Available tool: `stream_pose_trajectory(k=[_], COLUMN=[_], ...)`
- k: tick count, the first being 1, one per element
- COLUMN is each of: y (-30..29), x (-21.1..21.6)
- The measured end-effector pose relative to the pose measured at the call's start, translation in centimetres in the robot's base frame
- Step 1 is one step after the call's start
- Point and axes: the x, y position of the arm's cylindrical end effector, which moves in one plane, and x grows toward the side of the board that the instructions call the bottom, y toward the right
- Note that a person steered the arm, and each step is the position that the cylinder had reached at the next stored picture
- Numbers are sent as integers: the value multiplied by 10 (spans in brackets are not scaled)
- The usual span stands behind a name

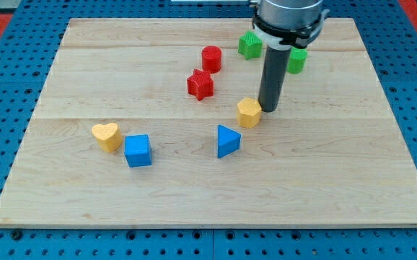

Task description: Move the red star to the top right side of the hexagon

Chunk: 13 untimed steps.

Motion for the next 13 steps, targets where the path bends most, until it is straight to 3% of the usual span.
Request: stream_pose_trajectory(k=[2, 3, 6, 7, 8, 9, 10, 12, 13], y=[-41, -3, -23, -83, -104, -183, -187, -89, -131], x=[23, 29, -61, -63, -100, -66, -44, -31, -38])
